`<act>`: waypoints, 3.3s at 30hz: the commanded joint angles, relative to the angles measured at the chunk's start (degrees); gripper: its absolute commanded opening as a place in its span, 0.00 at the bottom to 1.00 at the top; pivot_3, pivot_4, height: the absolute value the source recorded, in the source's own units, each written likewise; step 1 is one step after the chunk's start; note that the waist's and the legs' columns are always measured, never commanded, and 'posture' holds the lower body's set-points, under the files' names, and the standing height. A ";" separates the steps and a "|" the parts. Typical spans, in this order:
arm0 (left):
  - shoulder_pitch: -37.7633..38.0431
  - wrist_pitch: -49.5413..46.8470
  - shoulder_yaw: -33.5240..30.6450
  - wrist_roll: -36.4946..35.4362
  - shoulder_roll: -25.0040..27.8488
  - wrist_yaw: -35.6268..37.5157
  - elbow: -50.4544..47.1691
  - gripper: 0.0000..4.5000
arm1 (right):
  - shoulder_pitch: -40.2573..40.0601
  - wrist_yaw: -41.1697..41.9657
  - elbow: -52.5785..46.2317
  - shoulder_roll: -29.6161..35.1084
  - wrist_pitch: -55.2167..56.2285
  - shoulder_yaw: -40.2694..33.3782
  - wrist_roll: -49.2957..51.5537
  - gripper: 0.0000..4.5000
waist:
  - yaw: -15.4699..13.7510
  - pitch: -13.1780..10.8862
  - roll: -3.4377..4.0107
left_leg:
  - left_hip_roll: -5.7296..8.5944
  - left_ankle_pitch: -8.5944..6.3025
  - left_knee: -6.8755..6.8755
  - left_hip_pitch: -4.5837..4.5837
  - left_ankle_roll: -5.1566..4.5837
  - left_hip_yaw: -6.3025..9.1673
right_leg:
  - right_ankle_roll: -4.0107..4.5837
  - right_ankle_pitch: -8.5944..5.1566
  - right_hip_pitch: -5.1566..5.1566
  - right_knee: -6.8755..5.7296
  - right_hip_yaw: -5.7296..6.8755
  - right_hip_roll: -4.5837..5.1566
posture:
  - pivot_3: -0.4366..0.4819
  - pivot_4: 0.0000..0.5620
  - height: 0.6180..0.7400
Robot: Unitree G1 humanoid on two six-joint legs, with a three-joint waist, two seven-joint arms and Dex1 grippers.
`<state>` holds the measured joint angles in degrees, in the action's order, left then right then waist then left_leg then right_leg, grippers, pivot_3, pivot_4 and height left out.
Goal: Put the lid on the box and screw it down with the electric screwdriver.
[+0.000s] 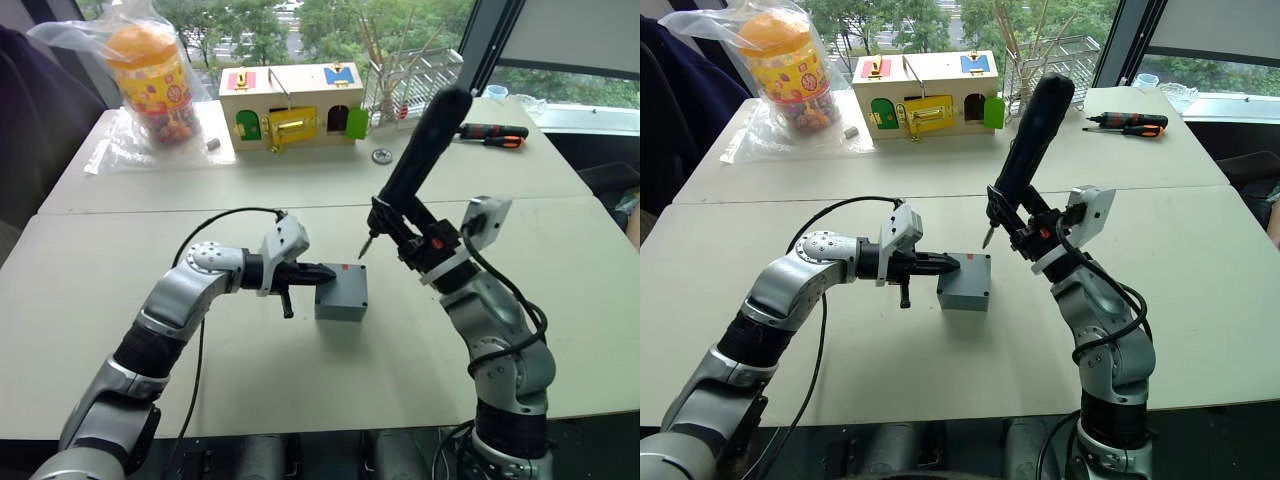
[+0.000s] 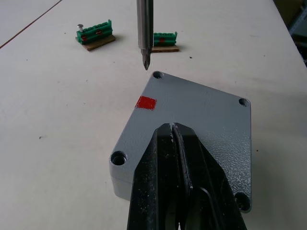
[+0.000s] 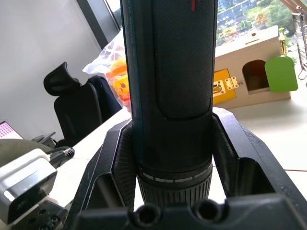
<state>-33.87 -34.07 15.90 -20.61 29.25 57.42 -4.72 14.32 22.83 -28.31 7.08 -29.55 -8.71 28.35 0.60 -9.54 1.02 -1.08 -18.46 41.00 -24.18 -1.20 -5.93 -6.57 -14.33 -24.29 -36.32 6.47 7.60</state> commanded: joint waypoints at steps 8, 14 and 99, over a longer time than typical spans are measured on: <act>0.20 0.34 0.59 0.84 -0.25 0.68 -0.37 0.00 | -0.42 -0.53 -3.68 2.11 2.14 0.00 2.54 0.39 | -0.03 0.00 0.00 | -0.01 0.00 0.02 0.00 0.00 0.01 | 0.00 0.00 0.01 -0.01 0.00 0.01 | 0.48 0.27 0.76; -0.17 0.81 0.86 1.34 -0.95 0.73 0.47 0.00 | -0.73 -1.22 -4.44 3.23 1.88 0.99 3.00 0.39 | -0.03 0.00 -0.01 | -0.01 0.00 0.02 0.00 -0.01 0.02 | 0.00 0.00 0.01 -0.01 0.00 0.01 | 0.48 0.27 0.76; 3.05 2.13 1.97 4.92 -2.37 0.78 -0.35 0.00 | -4.17 2.67 6.87 11.09 7.89 7.45 -3.12 0.39 | -0.38 1.11 -0.73 | -0.32 -0.18 -0.09 1.01 -0.25 0.23 | 0.00 -0.03 1.11 0.20 0.01 0.03 | 0.48 0.27 0.76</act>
<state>-31.68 -31.70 17.20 -16.14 26.78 58.40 -5.06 11.45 25.35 -22.66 17.04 -18.70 -0.69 25.21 0.22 -8.43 0.29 -1.39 -18.64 40.91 -23.17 -1.45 -5.69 -6.57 -14.36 -23.18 -36.12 6.48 7.63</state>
